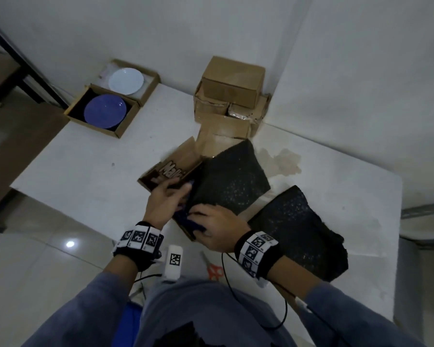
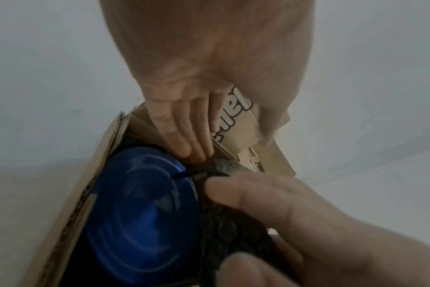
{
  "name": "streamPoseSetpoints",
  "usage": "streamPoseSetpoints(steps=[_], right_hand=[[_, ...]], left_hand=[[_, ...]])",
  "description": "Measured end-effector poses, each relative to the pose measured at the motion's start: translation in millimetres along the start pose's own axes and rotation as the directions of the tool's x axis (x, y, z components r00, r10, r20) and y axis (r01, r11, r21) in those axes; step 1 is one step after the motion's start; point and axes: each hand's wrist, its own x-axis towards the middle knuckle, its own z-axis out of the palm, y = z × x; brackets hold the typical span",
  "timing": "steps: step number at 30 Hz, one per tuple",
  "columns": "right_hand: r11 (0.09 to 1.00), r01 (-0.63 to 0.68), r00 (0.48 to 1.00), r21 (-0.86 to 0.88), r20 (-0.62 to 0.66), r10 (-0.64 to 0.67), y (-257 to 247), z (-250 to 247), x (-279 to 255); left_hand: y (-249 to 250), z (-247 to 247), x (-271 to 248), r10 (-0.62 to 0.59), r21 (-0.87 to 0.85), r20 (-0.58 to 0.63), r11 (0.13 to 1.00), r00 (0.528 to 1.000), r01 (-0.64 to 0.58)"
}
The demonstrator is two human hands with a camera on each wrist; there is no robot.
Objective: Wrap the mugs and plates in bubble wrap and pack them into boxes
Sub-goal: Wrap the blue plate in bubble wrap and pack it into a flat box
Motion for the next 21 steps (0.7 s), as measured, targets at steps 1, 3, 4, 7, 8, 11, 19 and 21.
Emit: streamPoseSetpoints(steps=[1, 3, 4, 7, 8, 11, 19, 21], right_hand=[[1.000, 0.019, 1.000, 0.015, 0.021, -0.019, -3.0, 1.8, -0.3], [0.998, 0.042, 0.999, 0.035, 0.027, -0.043, -5.6, 2.3, -1.9], [0.998, 0.053, 0.998, 0.043, 0.017, -0.054, -6.1, 2.7, -3.2], [0.995, 0.086, 0.996, 0.059, 0.012, -0.087, -8.6, 5.1, -5.7], [0.993, 0.094, 0.995, 0.068, 0.023, -0.096, -9.7, 6.9, -6.2], [0.991, 0.101, 0.991, 0.089, 0.080, -0.108, -13.1, 11.0, -6.7], [0.976, -0.187, 0.958, 0.111, -0.201, 0.206, 12.4, 14.6, 0.4], [0.894, -0.447, 0.871, 0.027, -0.217, 0.441, 31.1, 17.9, 1.0]], left_hand=[[-7.0, -4.1, 1.3, 0.039, 0.098, -0.029, 0.995, 0.999, -0.036], [-17.4, -10.6, -1.3, 0.100, 0.296, -0.034, 0.951, 0.994, -0.085], [-20.6, -11.5, -4.6, 0.126, 0.353, -0.002, 0.928, 0.992, -0.118], [-31.8, -11.5, -11.1, 0.113, 0.318, 0.068, 0.939, 0.991, -0.129], [-33.7, -11.7, -11.2, 0.086, 0.206, 0.065, 0.974, 0.994, -0.098], [-30.8, -11.6, -14.2, 0.060, -0.059, 0.060, 0.997, 0.996, -0.057], [-47.6, -23.0, -24.8, 0.379, 0.403, -0.092, 0.860, 0.921, -0.314], [-52.4, -22.0, -33.2, 0.388, 0.455, -0.129, 0.841, 0.912, -0.293]])
